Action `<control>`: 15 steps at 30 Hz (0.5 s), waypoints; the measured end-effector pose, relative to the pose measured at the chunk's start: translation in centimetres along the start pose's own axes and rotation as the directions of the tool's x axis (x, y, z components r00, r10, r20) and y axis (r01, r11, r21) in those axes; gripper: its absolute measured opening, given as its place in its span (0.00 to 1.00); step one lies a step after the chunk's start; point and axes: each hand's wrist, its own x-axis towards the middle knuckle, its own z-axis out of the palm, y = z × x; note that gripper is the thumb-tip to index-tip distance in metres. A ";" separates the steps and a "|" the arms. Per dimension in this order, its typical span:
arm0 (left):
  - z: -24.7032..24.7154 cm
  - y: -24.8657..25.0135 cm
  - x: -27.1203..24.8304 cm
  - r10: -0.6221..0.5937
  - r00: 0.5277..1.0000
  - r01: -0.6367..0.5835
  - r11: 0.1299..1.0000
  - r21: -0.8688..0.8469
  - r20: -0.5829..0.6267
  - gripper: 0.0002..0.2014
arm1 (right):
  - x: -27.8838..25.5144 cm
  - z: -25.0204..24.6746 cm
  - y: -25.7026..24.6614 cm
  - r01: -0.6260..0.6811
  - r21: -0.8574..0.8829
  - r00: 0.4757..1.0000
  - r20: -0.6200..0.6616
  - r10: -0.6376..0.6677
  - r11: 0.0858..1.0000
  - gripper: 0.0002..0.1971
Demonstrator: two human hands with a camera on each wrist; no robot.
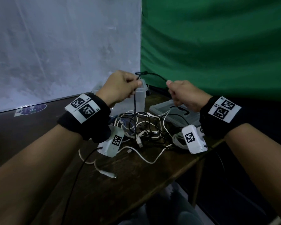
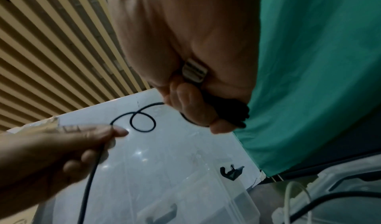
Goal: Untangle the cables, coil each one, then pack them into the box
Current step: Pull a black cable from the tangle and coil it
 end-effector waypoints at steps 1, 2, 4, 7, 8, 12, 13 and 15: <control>0.0 0.3 0.1 0.018 0.997 -0.022 0.999 -0.047 -0.073 0.06 | -0.2 0.2 0.2 -0.010 -0.044 0.999 0.042 0.012 0.999 0.20; -0.1 0.4 0.3 0.036 0.989 -0.050 0.994 -0.099 -0.145 0.05 | -0.4 0.5 0.3 -0.017 -0.081 0.997 0.080 0.024 0.997 0.21; -0.4 0.7 0.5 0.063 0.965 -0.113 0.976 -0.188 -0.254 0.05 | -0.8 0.8 0.4 -0.029 -0.113 0.988 0.149 0.046 0.993 0.22; -0.9 0.7 0.7 0.094 0.927 -0.183 0.958 -0.220 -0.364 0.03 | -1.3 0.8 0.1 -0.052 -0.051 0.972 0.227 0.062 0.997 0.22; -1.1 0.5 0.8 0.095 0.916 -0.187 0.960 -0.207 -0.389 0.05 | -1.3 0.8 0.0 -0.059 -0.020 0.968 0.245 0.063 0.998 0.22; -1.4 -0.4 1.2 0.119 0.943 -0.105 0.993 0.062 -0.311 0.07 | -1.5 0.4 -0.5 -0.084 0.152 0.953 0.300 0.035 0.985 0.22; -1.2 -0.7 1.2 0.134 0.957 -0.095 0.982 0.161 -0.258 0.06 | -1.6 0.3 -0.7 -0.083 0.189 0.949 0.314 0.020 0.978 0.22; -0.7 -1.2 0.9 0.138 0.978 -0.080 0.942 0.326 -0.157 0.06 | -1.6 0.2 -0.9 -0.070 0.232 0.941 0.337 -0.012 0.970 0.23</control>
